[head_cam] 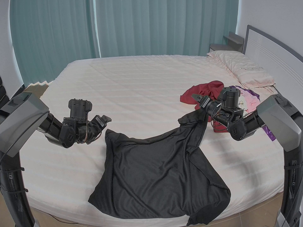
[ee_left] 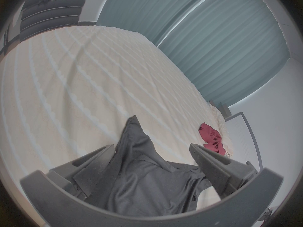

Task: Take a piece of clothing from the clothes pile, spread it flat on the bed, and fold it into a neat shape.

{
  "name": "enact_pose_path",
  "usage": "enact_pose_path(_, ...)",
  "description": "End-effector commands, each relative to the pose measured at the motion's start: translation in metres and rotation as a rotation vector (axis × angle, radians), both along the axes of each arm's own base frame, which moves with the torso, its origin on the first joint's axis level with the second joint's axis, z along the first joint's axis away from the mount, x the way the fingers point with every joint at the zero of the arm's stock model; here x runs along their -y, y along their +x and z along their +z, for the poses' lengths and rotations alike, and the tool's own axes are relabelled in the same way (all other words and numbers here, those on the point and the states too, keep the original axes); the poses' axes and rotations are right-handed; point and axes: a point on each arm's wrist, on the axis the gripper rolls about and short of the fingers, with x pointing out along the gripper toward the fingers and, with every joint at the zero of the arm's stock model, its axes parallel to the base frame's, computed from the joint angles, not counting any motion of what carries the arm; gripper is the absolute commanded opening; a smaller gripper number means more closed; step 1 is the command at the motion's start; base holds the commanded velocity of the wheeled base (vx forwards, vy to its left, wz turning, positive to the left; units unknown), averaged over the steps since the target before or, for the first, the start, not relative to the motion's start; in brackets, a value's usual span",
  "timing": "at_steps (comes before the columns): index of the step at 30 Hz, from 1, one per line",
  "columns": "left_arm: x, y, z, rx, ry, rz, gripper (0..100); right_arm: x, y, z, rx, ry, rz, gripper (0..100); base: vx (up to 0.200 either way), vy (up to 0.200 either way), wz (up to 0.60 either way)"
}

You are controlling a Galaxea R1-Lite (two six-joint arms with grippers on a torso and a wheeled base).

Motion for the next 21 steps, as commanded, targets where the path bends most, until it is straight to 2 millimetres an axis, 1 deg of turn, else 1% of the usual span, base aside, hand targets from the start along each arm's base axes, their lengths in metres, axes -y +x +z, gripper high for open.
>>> enact_pose_path(1, -0.021, 0.005, -0.002, -0.003, 0.001, 0.055, 100, 0.023, 0.019, -0.024, -0.073, -0.047, -0.122, 100, 0.0, 0.0, 0.0)
enact_pose_path(3, -0.025, 0.0, 0.008, 0.008, -0.004, 0.064, 100, 0.028, 0.018, -0.031, -0.132, -0.07, -0.132, 100, 0.0, 0.0, 0.0)
enact_pose_path(6, -0.028, -0.016, 0.015, 0.001, -0.008, 0.06, 100, 0.031, 0.012, -0.048, -0.283, -0.15, -0.124, 100, 0.0, 0.0, 0.0)
enact_pose_path(8, -0.029, -0.025, 0.018, -0.005, -0.009, 0.054, 100, 0.032, 0.009, -0.051, -0.337, -0.164, -0.121, 100, 0.0, 0.0, 0.0)
enact_pose_path(11, -0.029, -0.039, 0.02, -0.023, -0.012, 0.042, 100, 0.032, 0.008, -0.051, -0.364, -0.166, -0.126, 100, 0.0, 0.0, 0.0)
enact_pose_path(13, -0.029, -0.039, 0.02, -0.023, -0.012, 0.042, 100, 0.032, 0.008, -0.051, -0.364, -0.166, -0.126, 100, 0.0, 0.0, 0.0)
enact_pose_path(14, -0.03, -0.059, 0.023, -0.046, -0.033, 0.002, 100, 0.034, 0.009, -0.039, -0.335, -0.107, -0.156, 100, 0.0, 0.0, 0.0)
enact_pose_path(15, -0.03, -0.065, 0.025, -0.05, -0.046, -0.018, 100, 0.036, 0.007, -0.03, -0.332, -0.076, -0.156, 100, 0.0, 0.0, 0.0)
enact_pose_path(16, -0.03, -0.068, 0.027, -0.05, -0.054, -0.03, 100, 0.036, 0.006, -0.027, -0.332, -0.062, -0.157, 100, 0.0, 0.0, 0.0)
enact_pose_path(17, -0.03, -0.08, 0.03, -0.06, -0.081, -0.068, 100, 0.038, 0.003, -0.006, -0.306, 0.026, -0.129, 100, 0.0, 0.0, 0.0)
enact_pose_path(18, -0.031, -0.082, 0.03, -0.059, -0.085, -0.073, 100, 0.038, 0.002, -0.001, -0.302, 0.047, -0.117, 100, 0.0, 0.0, 0.0)
enact_pose_path(20, -0.031, -0.099, 0.031, -0.08, -0.116, -0.119, 100, 0.038, -0.007, 0.033, -0.281, 0.23, -0.018, 100, 0.0, 0.0, 0.0)
enact_pose_path(21, -0.031, -0.102, 0.031, -0.082, -0.12, -0.126, 100, 0.038, -0.007, 0.04, -0.265, 0.252, -0.011, 100, 0.0, 0.0, 0.0)
